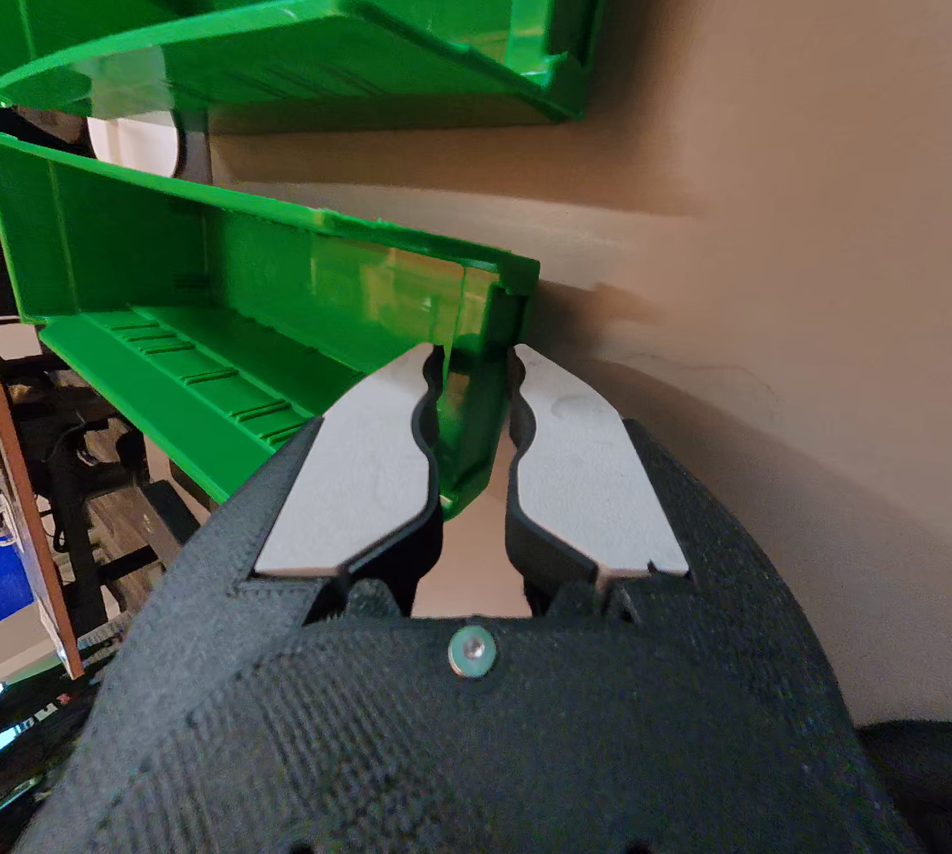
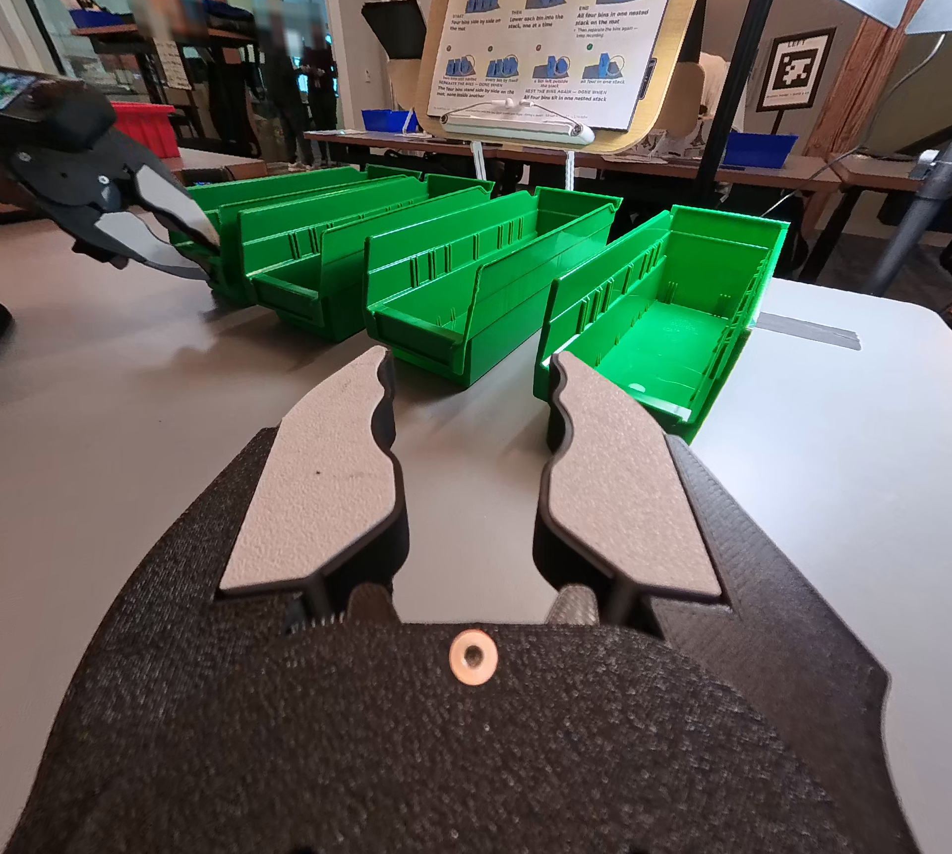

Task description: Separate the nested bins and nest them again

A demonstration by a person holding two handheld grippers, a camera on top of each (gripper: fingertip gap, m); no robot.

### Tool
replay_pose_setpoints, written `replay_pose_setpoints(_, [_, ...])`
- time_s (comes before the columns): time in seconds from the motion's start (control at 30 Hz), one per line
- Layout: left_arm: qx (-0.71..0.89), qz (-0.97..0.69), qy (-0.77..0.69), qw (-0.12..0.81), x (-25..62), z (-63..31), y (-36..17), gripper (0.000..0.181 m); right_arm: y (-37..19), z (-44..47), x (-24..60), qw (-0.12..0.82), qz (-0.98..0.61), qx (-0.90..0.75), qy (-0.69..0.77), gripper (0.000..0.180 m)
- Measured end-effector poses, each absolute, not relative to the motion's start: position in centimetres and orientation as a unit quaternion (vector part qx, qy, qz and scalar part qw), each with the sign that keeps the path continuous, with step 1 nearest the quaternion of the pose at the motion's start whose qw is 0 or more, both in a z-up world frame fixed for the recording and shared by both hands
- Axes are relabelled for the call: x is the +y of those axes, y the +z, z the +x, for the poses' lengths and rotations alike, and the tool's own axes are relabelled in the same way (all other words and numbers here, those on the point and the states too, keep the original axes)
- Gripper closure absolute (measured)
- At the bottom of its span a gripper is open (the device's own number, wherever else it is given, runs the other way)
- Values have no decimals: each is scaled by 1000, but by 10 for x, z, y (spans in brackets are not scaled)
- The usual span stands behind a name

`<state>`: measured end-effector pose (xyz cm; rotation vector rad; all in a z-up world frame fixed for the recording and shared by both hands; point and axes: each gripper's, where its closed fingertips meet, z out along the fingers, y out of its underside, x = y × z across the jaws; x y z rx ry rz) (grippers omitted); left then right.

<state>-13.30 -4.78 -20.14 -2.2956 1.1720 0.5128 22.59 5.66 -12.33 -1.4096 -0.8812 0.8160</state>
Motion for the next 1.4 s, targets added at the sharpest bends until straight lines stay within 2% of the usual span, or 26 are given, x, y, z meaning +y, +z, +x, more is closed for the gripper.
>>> replay_pose_setpoints(0.1, [417,-868,160,218,-49,-135,-207,128,-122,227,56,604,-606,-378,353,124])
replay_pose_setpoints(0.17, [414,-874,166,192,-48,-141,-211,120,-122,227,56,603,-606,-379,355,124])
replay_pose_setpoints(0.27, [417,-874,188,164,-43,-149,-220,124,-122,226,56,602,-605,-381,356,124])
replay_pose_setpoints(0.4, [433,-857,236,148,-37,-161,-226,150,-121,228,55,604,-603,-378,359,124])
replay_pose_setpoints(0.63, [445,-838,254,186,-38,-150,-203,152,-122,228,55,599,-605,-378,364,125])
replay_pose_setpoints(0.87, [436,-814,295,245,-30,-143,-128,152,-123,226,55,597,-607,-381,361,125])
replay_pose_setpoints(1.03, [467,-788,290,278,-16,-93,-83,151,-124,226,55,595,-608,-381,361,126])
replay_pose_setpoints(1.23, [501,-792,245,247,3,-36,-95,151,-122,227,55,600,-604,-380,362,126])
replay_pose_setpoints(1.4, [489,-806,259,211,18,-31,-119,152,-122,227,54,599,-603,-382,363,126])
